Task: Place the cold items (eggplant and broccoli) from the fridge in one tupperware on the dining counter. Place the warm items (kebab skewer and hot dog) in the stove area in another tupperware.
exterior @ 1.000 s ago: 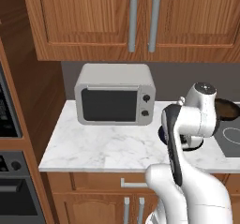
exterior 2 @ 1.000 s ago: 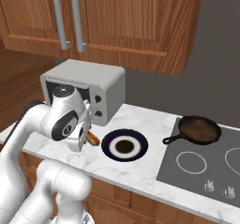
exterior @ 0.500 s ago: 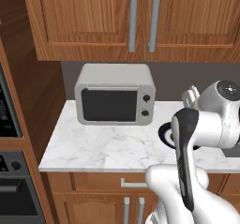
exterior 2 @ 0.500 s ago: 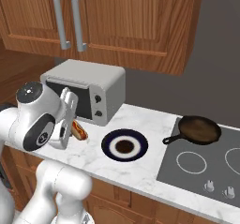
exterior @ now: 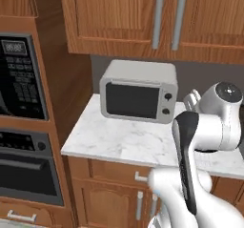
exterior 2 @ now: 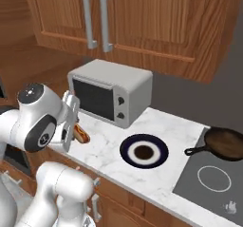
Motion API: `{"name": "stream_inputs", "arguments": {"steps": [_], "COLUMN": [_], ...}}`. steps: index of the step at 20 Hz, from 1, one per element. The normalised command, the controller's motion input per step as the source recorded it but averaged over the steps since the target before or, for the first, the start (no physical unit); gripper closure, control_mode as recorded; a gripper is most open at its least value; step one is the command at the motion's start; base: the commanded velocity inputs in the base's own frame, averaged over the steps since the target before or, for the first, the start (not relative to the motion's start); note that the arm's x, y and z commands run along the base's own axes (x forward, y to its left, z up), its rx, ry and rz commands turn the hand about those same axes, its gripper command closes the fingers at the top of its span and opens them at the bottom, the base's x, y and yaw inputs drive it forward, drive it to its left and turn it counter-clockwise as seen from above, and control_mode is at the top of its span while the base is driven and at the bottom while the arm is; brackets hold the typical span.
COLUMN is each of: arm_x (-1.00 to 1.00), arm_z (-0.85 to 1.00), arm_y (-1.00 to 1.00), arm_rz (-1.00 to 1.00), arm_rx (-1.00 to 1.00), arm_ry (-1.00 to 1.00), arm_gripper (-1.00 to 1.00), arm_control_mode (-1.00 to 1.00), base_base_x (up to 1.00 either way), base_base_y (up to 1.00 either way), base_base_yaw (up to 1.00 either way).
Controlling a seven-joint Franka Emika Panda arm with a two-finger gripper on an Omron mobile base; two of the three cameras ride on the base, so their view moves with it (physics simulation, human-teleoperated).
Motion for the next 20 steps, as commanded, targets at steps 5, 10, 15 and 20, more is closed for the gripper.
{"name": "stream_inputs", "arguments": {"steps": [5,10,15,20], "arm_x": [0.00,0.00,0.00,0.00], "arm_z": [0.00,0.00,0.00,0.00], "arm_y": [0.00,0.00,0.00,0.00], "arm_rz": [0.00,0.00,0.00,0.00], "arm_rx": [0.00,0.00,0.00,0.00], "arm_ry": [0.00,0.00,0.00,0.00], "arm_gripper": [1.00,1.00,1.00,1.00], "arm_control_mode": [1.00,1.00,1.00,1.00], "base_base_x": [-0.27,-0.11,-0.02,0.68], "base_base_y": [0.31,0.43,0.40,0.58], "base_base_yaw": [0.85,0.89,0.85,0.47]}}
